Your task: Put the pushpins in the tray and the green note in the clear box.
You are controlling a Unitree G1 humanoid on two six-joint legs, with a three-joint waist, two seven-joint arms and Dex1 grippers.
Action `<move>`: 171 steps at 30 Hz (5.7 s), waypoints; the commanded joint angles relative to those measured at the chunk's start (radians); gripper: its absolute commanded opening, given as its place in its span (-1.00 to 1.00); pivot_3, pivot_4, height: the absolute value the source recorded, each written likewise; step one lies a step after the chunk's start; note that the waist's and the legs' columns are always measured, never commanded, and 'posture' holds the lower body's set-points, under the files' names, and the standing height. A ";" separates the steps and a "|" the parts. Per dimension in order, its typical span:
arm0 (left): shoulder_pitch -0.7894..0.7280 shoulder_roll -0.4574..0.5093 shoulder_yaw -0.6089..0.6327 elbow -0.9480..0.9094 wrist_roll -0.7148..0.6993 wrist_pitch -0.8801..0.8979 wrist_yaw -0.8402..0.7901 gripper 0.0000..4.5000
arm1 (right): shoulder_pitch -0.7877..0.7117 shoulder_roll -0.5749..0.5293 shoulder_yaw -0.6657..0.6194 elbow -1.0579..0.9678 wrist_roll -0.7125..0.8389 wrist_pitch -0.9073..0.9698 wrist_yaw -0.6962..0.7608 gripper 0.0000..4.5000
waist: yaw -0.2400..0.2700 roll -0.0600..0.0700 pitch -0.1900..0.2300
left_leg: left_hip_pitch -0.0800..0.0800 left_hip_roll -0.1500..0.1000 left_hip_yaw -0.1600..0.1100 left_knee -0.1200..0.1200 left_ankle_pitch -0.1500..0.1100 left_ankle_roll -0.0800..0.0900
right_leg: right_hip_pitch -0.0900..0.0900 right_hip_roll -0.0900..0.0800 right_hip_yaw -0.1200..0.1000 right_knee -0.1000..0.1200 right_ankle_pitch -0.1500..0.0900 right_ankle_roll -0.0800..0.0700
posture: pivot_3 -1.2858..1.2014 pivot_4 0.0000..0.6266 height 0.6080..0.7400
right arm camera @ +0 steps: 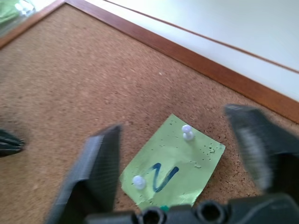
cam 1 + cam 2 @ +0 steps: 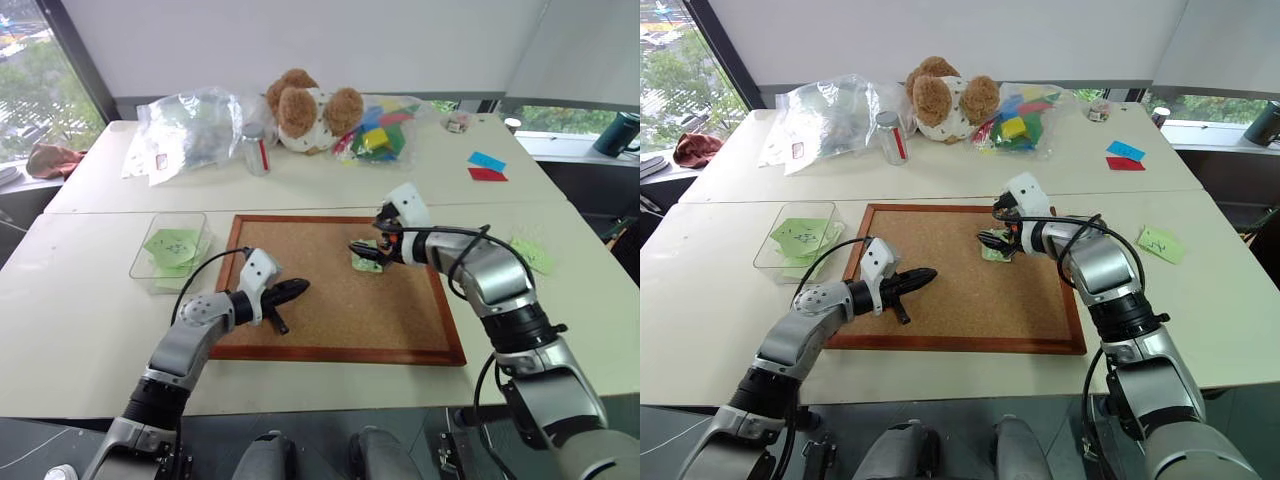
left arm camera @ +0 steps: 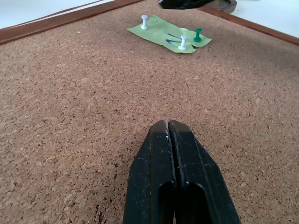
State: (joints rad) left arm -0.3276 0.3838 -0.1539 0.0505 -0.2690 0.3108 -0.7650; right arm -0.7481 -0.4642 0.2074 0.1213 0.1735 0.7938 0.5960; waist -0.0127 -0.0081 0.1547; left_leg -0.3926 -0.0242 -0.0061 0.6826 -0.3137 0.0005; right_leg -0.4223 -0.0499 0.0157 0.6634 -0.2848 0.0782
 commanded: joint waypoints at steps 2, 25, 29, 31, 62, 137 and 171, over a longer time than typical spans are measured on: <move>0.021 0.006 0.004 0.015 0.018 0.003 0.003 -1.00 | -0.029 0.027 0.003 0.056 -0.030 -0.060 0.005 -0.05 | -0.001 0.000 0.000 | 0.000 0.000 0.000 0.000 0.000 0.000 | 0.000 0.000 0.000 0.000 0.000 0.000 | 0.03 -0.52 1.00; 0.055 0.013 0.005 -0.012 0.019 0.020 0.010 -1.00 | -0.059 0.088 -0.028 0.196 -0.043 -0.138 0.032 -0.96 | -0.006 0.001 -0.001 | 0.000 0.000 0.000 -0.001 0.000 0.000 | -0.001 0.000 0.000 0.001 0.000 0.000 | 0.03 -0.52 1.00; 0.060 0.011 0.001 -0.014 0.021 0.025 0.010 -1.00 | -0.061 0.085 -0.040 0.186 -0.041 -0.132 0.038 -0.96 | -0.006 0.002 -0.001 | 0.000 0.000 0.000 -0.002 0.000 0.000 | -0.001 0.000 0.000 0.001 0.000 0.000 | 0.03 -0.52 1.00; 0.062 0.012 -0.001 -0.012 0.024 0.026 0.010 -1.00 | -0.060 0.082 -0.047 0.175 -0.037 -0.126 0.040 -0.96 | -0.006 0.002 -0.001 | 0.000 0.000 0.000 -0.002 0.000 0.000 | -0.001 0.000 0.000 0.001 0.000 0.000 | 0.03 -0.52 1.00; 0.076 0.004 -0.012 0.024 0.032 0.041 -0.011 -1.00 | 0.019 -0.182 -0.335 0.248 0.023 -0.074 -0.010 -0.96 | -0.003 0.008 -0.005 | 0.001 0.000 0.001 -0.002 0.000 0.000 | 0.000 0.000 0.001 0.000 0.000 0.000 | 0.03 -0.52 1.00; 0.115 0.010 0.000 -0.005 0.034 0.046 0.002 -1.00 | 0.112 -0.087 -0.153 -0.229 0.120 0.008 0.165 -0.99 | -0.004 0.009 -0.005 | 0.001 0.001 0.001 -0.003 0.000 0.001 | -0.001 0.000 0.001 -0.001 0.000 0.000 | 0.03 -0.52 1.00; 0.087 0.000 -0.006 0.027 0.038 0.035 -0.003 -1.00 | 0.067 -0.236 -0.309 0.320 0.019 -0.159 0.069 -0.74 | 0.000 0.011 -0.007 | 0.002 0.000 0.001 -0.003 0.000 0.001 | 0.001 0.000 0.001 -0.001 0.000 0.000 | 0.03 -0.52 1.00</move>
State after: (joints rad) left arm -0.2713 0.3806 -0.1413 0.0212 -0.2510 0.3210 -0.7658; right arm -0.6729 -0.7011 -0.0914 0.4502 0.1900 0.6527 0.6578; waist -0.0130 0.0028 0.1477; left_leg -0.3907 -0.0237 -0.0047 0.6795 -0.3141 0.0013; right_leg -0.4208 -0.0503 0.0165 0.6621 -0.2849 0.0782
